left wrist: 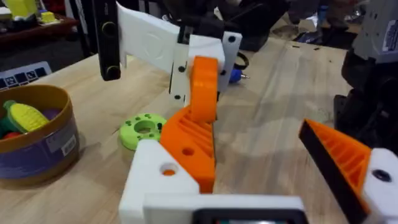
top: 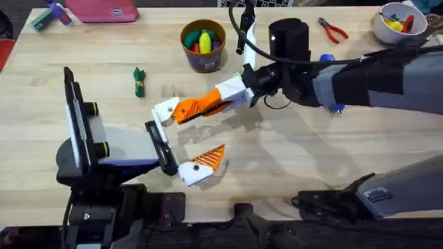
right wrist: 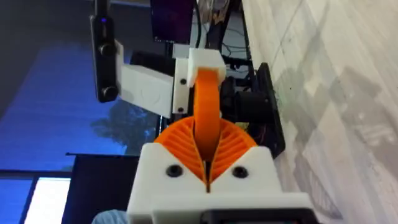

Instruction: Pick up the gripper from the table and insert it into the empty holder that is missing its gripper. Then pick up a screw, insert it into the mounting hole, and use the screwdriver to tighten it. Finally, clean up the table by picking up the vegetable and placing it into the bucket.

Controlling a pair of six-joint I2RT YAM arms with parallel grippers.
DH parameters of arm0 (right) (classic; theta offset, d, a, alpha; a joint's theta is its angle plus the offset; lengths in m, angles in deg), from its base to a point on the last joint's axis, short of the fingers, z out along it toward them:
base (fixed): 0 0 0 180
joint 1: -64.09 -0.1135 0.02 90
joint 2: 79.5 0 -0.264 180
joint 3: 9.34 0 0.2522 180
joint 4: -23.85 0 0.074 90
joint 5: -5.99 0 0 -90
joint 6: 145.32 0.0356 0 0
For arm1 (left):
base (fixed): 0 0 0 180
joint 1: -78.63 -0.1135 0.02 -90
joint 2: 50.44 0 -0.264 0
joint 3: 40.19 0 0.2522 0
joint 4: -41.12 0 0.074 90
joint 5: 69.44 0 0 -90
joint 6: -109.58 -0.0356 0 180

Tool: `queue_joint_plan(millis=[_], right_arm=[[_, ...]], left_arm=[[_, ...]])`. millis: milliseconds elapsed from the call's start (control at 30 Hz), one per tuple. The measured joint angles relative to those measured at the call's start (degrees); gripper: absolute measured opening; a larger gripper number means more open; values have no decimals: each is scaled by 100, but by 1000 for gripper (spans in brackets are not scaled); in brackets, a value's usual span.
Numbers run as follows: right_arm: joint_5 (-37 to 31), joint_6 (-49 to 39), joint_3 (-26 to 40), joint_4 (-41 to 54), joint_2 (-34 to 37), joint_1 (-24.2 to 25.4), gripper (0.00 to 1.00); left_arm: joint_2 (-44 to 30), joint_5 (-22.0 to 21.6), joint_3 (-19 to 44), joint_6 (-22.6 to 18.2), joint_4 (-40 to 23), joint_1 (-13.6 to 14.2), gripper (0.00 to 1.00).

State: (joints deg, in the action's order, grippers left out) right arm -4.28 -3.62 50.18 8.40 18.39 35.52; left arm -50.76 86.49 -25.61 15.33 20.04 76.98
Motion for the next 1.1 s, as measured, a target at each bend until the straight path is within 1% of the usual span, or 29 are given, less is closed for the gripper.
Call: queue_joint_plan(millis=[333,500,700,1100], right_arm=[[-224,107,44,-11,2,-94,8],[-294,156,176,-2,62,-167,8],[-300,217,392,-35,300,-297,8],[-305,254,413,-56,312,-363,8]], left_arm=[[0,-15,0,15,0,0,987],[2,-29,0,4,2,0,987],[0,-53,0,22,2,0,985],[0,-55,0,22,2,0,987]])
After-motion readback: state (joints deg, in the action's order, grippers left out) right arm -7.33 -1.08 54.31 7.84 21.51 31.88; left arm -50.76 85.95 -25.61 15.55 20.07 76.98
